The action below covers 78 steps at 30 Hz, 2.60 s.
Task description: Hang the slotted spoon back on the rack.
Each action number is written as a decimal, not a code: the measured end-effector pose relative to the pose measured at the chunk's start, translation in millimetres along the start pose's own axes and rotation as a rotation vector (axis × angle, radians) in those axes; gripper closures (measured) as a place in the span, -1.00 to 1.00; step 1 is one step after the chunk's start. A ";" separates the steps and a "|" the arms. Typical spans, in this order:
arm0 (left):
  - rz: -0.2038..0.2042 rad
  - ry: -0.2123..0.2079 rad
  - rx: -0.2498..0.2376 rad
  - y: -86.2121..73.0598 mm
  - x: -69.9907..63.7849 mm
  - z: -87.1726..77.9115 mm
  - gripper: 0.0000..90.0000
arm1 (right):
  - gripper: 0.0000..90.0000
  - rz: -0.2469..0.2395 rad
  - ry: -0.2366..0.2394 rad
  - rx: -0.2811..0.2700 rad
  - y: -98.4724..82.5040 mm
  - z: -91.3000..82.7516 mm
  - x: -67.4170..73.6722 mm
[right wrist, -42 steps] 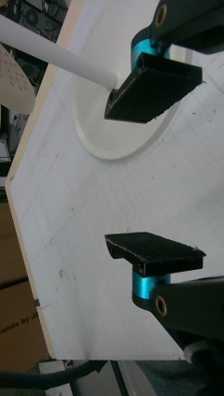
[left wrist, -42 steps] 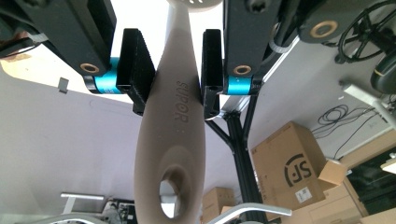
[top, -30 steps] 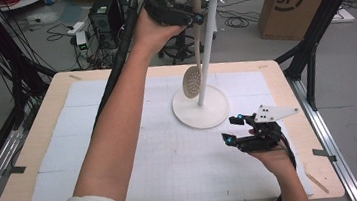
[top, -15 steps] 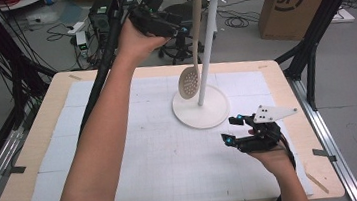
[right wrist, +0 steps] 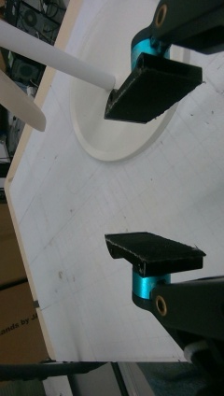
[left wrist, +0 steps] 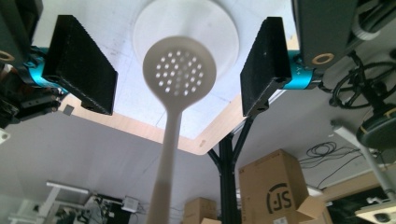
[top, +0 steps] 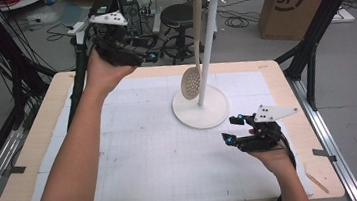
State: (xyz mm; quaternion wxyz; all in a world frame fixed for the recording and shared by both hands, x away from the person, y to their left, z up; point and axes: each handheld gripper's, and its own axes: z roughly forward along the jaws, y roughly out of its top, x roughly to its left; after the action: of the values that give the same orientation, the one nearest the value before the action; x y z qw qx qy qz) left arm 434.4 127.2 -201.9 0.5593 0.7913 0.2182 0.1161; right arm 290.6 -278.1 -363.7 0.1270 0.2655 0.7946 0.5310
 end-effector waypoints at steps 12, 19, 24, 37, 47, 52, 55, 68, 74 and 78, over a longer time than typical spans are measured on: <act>-0.037 0.019 -0.050 -51.1 -5.6 -43.5 -0.64 | -0.27 -0.028 0.001 0.007 6.3 8.4 3.4; -0.040 0.009 -0.067 -75.8 -12.1 -56.1 -0.71 | -0.27 -0.034 -0.006 -0.007 9.6 6.4 4.1; -0.007 -0.007 -0.084 -99.3 -24.9 -66.2 -0.75 | -0.27 -0.035 -0.006 -0.004 10.0 7.0 3.9; -0.004 0.022 -0.078 -173.4 -45.7 -83.1 -0.86 | -0.26 -0.025 0.012 -0.025 12.8 5.8 5.2; -0.007 0.028 -0.027 -198.8 -58.7 -92.2 -0.96 | -0.26 -0.016 0.016 -0.017 11.1 7.9 4.0; -0.020 0.043 -0.014 -210.6 -57.1 -91.9 -0.96 | -0.27 -0.011 0.013 -0.009 7.9 10.1 1.8; -0.010 0.054 0.000 -212.6 -56.0 -90.8 -0.96 | -0.28 -0.002 0.010 0.005 4.6 13.3 0.9; -0.014 0.050 0.016 -216.7 -52.4 -87.7 -0.96 | -0.38 0.003 -0.014 0.029 -1.0 21.0 -2.8; -0.016 0.032 0.007 -216.8 -55.4 -87.5 -0.96 | -0.42 0.003 -0.027 0.026 -1.1 20.5 -0.7; -0.021 0.035 0.005 -217.0 -54.2 -87.9 -0.96 | -0.44 -0.002 -0.031 0.028 -1.2 21.8 -0.8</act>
State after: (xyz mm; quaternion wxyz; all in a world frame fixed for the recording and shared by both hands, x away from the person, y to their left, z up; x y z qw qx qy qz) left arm 302.4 235.5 -371.1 0.5548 0.7880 0.2366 0.1234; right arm 301.5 -261.9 -373.7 0.1358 0.2748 0.8002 0.5154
